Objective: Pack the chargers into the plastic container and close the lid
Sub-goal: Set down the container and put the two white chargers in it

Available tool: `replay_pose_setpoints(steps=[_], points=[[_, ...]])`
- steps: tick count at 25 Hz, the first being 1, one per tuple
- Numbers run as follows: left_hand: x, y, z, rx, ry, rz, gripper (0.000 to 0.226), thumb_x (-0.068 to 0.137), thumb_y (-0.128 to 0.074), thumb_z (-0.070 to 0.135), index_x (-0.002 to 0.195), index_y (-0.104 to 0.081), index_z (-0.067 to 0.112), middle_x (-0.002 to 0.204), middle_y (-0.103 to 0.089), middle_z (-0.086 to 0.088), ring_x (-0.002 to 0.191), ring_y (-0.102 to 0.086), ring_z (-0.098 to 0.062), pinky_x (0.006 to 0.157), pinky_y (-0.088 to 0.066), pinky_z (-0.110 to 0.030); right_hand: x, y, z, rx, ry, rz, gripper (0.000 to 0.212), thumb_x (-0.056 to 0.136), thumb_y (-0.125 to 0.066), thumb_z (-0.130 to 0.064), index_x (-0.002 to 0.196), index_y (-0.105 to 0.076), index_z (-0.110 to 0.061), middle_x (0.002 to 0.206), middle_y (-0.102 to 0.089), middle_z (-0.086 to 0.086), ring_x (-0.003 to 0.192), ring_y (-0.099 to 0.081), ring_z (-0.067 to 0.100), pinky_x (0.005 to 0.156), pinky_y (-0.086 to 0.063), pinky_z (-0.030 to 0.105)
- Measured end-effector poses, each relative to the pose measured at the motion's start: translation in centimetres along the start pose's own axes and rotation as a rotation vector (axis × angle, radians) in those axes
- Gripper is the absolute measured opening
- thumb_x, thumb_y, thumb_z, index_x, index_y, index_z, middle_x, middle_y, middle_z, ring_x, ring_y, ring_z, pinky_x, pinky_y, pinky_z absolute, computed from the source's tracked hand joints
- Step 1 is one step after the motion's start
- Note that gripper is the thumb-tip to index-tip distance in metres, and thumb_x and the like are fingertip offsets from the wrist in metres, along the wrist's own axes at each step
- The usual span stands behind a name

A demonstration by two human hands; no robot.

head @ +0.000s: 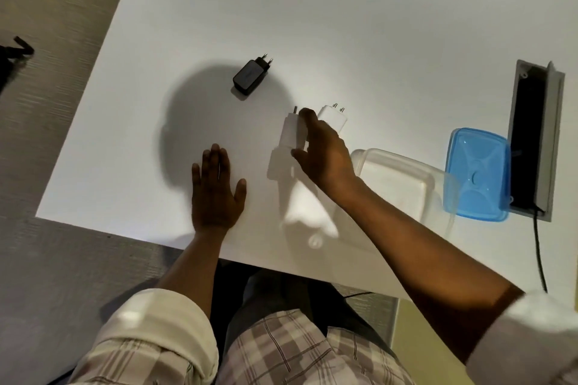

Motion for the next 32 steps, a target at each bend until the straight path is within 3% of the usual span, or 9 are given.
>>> replay_pose_setpoints(steps=[3, 8, 17, 25, 32], points=[[-0.1, -0.1, 0.1, 0.004, -0.004, 0.007, 0.077, 0.098, -0.030, 0.048, 0.160, -0.006, 0.010, 0.169, -0.011, -0.012, 0.156, -0.011, -0.030, 0.127, -0.010, -0.049, -5.7, 4.1, 3.4, 0.052, 0.005, 0.101, 0.072, 0.079, -0.074, -0.021, 0.140, -0.036, -0.026, 0.117, -0.056, 0.005, 0.099, -0.062, 0.029, 0.078, -0.054, 0.044], [0.0, -0.2, -0.1, 0.044, 0.020, -0.008, 0.076, 0.098, -0.025, 0.050, 0.160, -0.001, 0.013, 0.169, -0.009, -0.010, 0.157, -0.010, -0.028, 0.128, -0.009, -0.046, -11.9, 8.3, 10.1, -0.107, -0.119, 0.212, 0.075, 0.077, -0.077, -0.021, 0.140, -0.036, -0.031, 0.121, -0.059, -0.001, 0.107, -0.057, 0.025, 0.078, -0.053, 0.039], [-0.3, 0.3, 0.4, 0.034, 0.020, 0.019, 0.075, 0.098, -0.026, 0.048, 0.160, 0.000, 0.014, 0.169, -0.012, -0.009, 0.156, -0.010, -0.026, 0.128, 0.001, -0.039, -9.3, 4.2, 14.4, -0.242, -0.229, -0.043, 0.056, 0.075, -0.075, -0.029, 0.122, -0.045, -0.023, 0.098, -0.061, 0.002, 0.093, -0.058, 0.027, 0.066, -0.048, 0.035], [-0.4, 0.7, 0.6, 0.042, 0.018, 0.029, 0.075, 0.098, -0.030, 0.047, 0.160, -0.010, 0.009, 0.168, -0.015, -0.011, 0.156, -0.014, -0.027, 0.128, -0.006, -0.044, -7.6, 1.8, 14.9, -0.292, -0.217, -0.110, 0.067, 0.075, -0.076, -0.033, 0.131, -0.041, -0.024, 0.106, -0.062, 0.002, 0.100, -0.059, 0.027, 0.069, -0.049, 0.036], [-0.2, 0.5, 0.4, 0.039, 0.040, -0.026, 0.077, 0.098, -0.028, 0.049, 0.160, -0.004, 0.012, 0.170, -0.009, -0.008, 0.157, -0.008, -0.025, 0.128, -0.008, -0.045, -7.3, 1.5, 14.3, -0.288, -0.205, -0.161, 0.066, 0.077, -0.074, -0.036, 0.131, -0.039, -0.022, 0.106, -0.060, 0.006, 0.098, -0.059, 0.029, 0.071, -0.053, 0.040]])
Point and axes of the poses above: each hand's wrist, its own x-axis towards the middle knuckle, its own y-axis out of the back of the hand, z = x × y, the point moved 5 cm from there along x, towards the middle knuckle
